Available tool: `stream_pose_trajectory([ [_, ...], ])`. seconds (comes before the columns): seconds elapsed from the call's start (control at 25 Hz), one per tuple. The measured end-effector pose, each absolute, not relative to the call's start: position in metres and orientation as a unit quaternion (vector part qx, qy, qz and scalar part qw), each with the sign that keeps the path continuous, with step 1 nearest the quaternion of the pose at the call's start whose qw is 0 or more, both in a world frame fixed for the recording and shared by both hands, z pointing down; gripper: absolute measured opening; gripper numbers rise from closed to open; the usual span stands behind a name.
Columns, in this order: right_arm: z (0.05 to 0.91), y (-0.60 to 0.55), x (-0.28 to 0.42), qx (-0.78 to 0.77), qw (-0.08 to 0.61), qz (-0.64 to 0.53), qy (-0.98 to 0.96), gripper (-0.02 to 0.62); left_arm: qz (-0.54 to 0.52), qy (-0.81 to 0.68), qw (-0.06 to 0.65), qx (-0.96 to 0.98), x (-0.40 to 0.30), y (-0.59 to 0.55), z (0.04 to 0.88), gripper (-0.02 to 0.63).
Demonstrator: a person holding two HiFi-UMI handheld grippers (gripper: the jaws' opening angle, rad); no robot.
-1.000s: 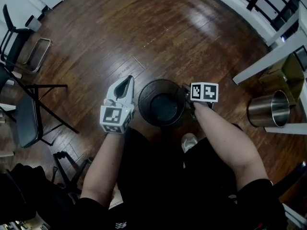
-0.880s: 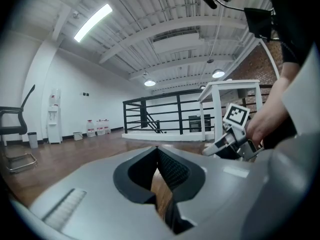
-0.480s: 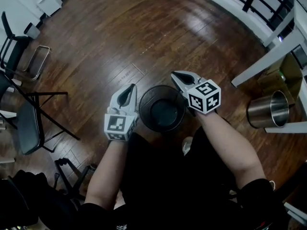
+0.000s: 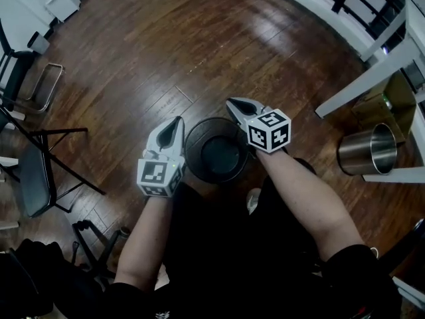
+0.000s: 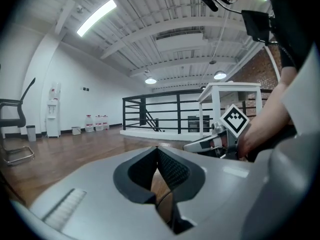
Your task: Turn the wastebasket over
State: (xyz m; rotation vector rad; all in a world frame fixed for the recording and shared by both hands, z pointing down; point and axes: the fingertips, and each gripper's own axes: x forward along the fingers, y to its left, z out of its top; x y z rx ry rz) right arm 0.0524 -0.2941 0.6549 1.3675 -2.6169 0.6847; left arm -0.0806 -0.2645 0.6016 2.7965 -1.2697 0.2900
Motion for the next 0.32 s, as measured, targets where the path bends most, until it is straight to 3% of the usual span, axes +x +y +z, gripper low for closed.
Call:
stream_pose_trajectory([
  [0.32, 0.659, -0.301, 0.041, 0.439, 0.044, 0.205, -0.874, 0.002, 0.123, -0.414, -0.008, 0.902, -0.095, -0.265, 0.599, 0.0],
])
